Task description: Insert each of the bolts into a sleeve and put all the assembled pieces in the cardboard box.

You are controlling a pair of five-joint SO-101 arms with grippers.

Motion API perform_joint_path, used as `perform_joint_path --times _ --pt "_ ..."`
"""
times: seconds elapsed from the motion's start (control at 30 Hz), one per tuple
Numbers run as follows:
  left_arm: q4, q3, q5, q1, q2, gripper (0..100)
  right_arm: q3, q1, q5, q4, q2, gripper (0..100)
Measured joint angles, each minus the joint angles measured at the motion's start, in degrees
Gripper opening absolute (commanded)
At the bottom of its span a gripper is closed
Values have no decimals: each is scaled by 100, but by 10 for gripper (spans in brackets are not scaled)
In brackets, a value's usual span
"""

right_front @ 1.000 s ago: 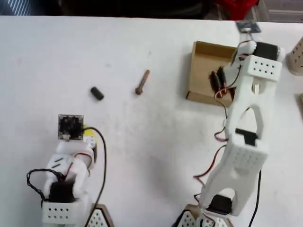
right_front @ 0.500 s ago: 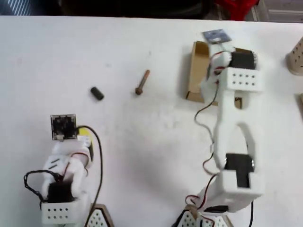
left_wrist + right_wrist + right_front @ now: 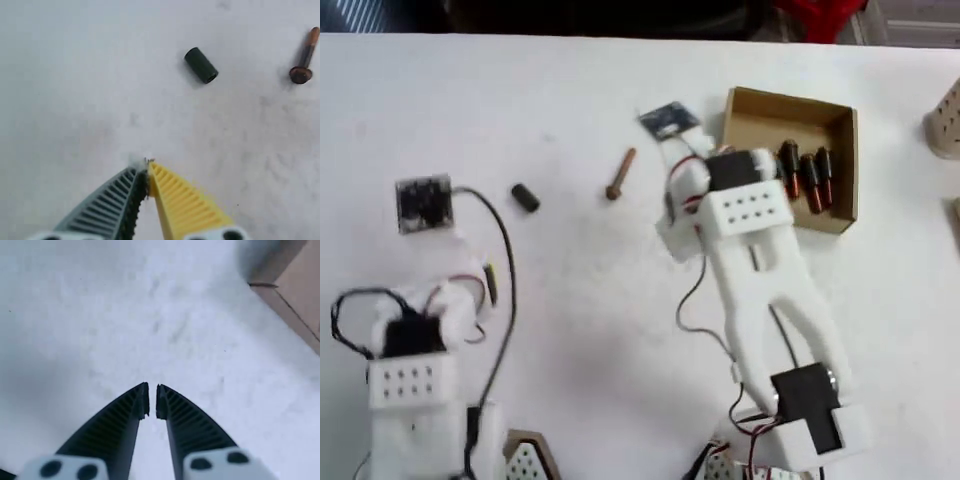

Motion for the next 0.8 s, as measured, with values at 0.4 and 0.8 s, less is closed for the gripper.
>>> perform_joint_path --times 0.4,0.8 --pt "-167 -176 -607 -2602 360 24 545 -1459 -53 -1723 -9 122" --pt "-791 -290 -721 -3411 1582 24 -2136 -2048 -53 -1424 2479 138"
